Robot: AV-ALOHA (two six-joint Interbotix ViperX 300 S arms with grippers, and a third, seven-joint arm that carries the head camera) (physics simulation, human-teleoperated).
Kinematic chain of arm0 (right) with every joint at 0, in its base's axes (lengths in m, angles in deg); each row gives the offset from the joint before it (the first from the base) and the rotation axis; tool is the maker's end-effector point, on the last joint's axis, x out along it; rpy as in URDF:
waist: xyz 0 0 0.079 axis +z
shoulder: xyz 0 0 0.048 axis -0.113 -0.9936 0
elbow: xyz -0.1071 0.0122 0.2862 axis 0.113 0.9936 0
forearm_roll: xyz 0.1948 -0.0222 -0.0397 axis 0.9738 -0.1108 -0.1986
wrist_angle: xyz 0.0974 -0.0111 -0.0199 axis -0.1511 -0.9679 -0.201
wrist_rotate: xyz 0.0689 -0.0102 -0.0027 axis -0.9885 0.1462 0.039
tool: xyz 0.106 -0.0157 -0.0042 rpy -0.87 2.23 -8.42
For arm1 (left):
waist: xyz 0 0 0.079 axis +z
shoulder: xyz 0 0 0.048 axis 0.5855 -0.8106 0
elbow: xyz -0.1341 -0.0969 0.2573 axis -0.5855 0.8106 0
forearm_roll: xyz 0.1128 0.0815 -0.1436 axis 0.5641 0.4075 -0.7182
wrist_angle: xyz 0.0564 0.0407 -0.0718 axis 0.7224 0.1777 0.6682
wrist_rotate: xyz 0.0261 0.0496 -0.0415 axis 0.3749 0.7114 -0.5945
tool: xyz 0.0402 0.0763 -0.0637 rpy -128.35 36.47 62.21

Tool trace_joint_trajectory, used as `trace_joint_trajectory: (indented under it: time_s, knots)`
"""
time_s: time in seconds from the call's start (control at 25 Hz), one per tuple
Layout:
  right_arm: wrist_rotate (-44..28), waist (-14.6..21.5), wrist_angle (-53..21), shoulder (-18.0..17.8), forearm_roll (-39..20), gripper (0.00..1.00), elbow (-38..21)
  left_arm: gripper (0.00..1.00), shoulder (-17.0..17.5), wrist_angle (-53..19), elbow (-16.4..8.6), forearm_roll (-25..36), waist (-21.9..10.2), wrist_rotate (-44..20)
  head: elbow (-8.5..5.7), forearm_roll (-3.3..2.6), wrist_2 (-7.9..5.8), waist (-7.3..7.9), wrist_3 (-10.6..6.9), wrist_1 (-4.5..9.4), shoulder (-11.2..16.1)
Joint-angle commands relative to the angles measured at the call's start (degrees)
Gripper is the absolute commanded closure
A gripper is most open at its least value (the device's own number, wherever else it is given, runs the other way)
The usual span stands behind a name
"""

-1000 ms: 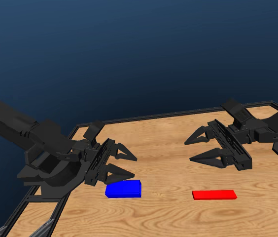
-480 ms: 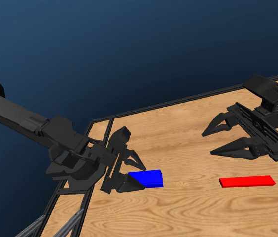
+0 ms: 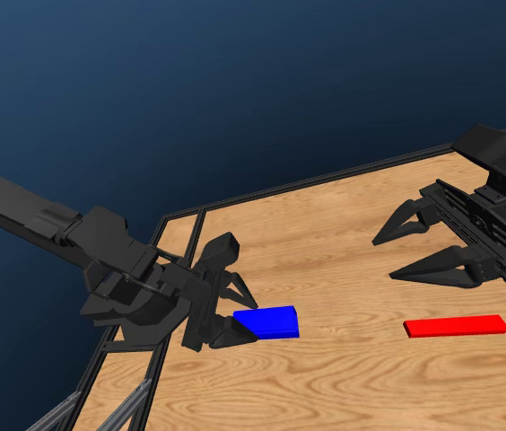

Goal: Insert peg into socket

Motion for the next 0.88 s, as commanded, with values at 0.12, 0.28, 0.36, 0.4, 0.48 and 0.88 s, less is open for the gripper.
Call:
trace_joint_trajectory:
  time_s: [0.12, 0.28, 0.36, 0.4, 0.48, 0.88]
  knots:
    - [-0.96, -0.43, 1.28, 0.49, -0.59, 0.00, -1.34, 0.00, -0.23, 0.53, 0.12, 1.27, 0.78, -1.76, -1.42, -0.13, -0.52, 0.02, -0.47, -1.12, 0.97]
    - [-1.88, -0.63, 1.38, 0.01, -1.15, 0.00, -1.39, 0.00, -1.15, 1.68, 0.35, 1.60, 1.03, -2.41, -1.70, -0.20, -0.68, 0.00, -0.59, -1.25, 1.59]
    - [-2.46, -0.79, 1.61, -0.23, -1.31, 0.00, -1.27, 0.00, -2.53, 3.08, 0.81, 1.31, 1.11, -2.53, -1.85, -0.25, -0.77, -0.05, -0.68, -1.39, 2.03]
    - [-2.77, -0.90, 1.53, -0.50, -1.41, 0.00, -1.04, 0.00, -3.52, 4.17, 1.12, 0.84, 1.06, -2.39, -1.92, -0.26, -0.79, -0.07, -0.73, -1.31, 2.23]
    - [-3.32, -1.16, 1.74, -0.46, -1.54, 0.00, -1.00, 0.00, -5.55, 6.73, 0.98, -0.04, 0.39, -2.52, -1.97, -0.31, -0.94, -0.13, -0.84, -1.30, 2.59]
    - [-4.88, -1.17, 1.29, -0.69, -1.94, 0.00, -0.62, 1.00, -17.25, 17.09, 1.46, -5.05, -1.91, -1.39, -1.81, -1.01, -2.74, -0.86, -2.39, -2.04, 3.23]
